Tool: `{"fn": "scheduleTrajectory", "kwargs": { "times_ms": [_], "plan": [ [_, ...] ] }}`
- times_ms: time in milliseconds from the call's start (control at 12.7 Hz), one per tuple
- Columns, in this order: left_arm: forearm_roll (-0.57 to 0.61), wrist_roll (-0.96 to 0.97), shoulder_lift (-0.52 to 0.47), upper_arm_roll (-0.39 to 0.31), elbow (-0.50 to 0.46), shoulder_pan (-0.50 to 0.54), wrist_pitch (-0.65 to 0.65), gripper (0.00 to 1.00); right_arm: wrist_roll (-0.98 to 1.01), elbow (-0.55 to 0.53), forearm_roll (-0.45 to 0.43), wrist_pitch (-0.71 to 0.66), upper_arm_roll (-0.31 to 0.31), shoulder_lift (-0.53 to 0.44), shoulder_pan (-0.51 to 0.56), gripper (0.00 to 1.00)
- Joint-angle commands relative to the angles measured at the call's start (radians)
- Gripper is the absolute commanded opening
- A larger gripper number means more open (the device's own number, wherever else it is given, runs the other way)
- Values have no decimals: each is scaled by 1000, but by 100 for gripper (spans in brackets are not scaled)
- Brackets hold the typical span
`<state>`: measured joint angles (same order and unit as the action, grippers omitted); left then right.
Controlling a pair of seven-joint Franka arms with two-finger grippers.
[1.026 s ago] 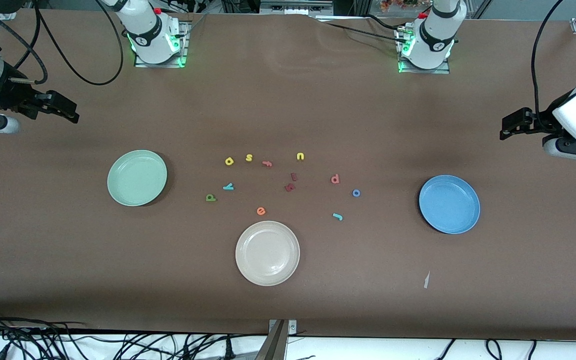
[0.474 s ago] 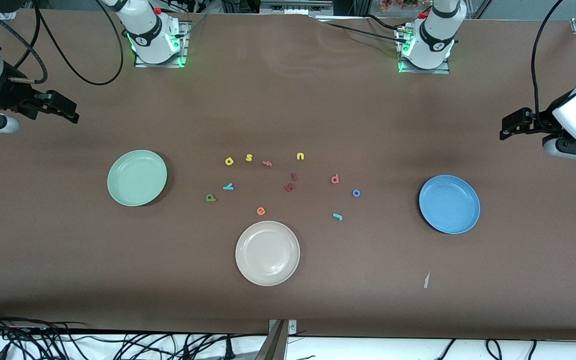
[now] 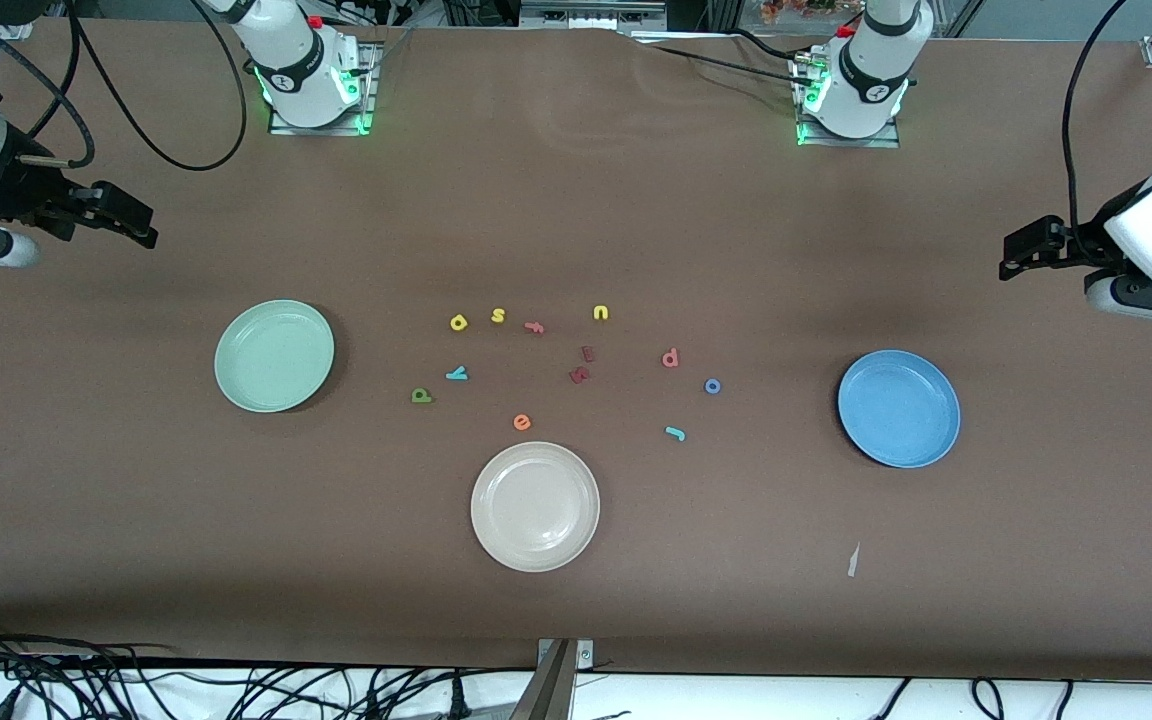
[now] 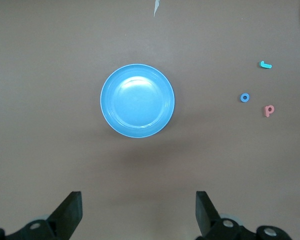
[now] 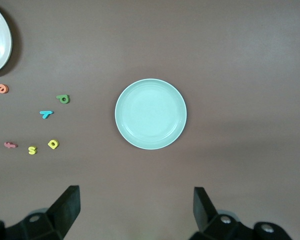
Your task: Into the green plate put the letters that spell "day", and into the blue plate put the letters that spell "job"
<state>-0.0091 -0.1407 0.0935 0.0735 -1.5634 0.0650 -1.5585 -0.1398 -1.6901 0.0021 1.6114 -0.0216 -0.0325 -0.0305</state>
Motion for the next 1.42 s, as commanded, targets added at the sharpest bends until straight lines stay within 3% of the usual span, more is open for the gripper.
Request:
{"fn": "scheduleTrajectory", "kwargs": {
  "times_ms": [0,711,868,1105,1342],
  "plan": [
    [-6,-7,-1,0,3,-2,-3,100,-4,0,-2,1,-3,-12,-3,100],
    [-3,-19,5,-1,3,6,-20,100,6,0,-1,-10,2,-12,-2,100],
    [-32,7,78,2,3,-11,-23,100,6,0,-1,-16,2,-12,-2,100],
    [-103,199,182,9,12,-66,-37,100,8,0,15,-18,2,-10,-2,100],
    [-107,220,288,8,8,-177,-199,100,9,-2,15,-21,2,-12,-2,100]
  ]
}}
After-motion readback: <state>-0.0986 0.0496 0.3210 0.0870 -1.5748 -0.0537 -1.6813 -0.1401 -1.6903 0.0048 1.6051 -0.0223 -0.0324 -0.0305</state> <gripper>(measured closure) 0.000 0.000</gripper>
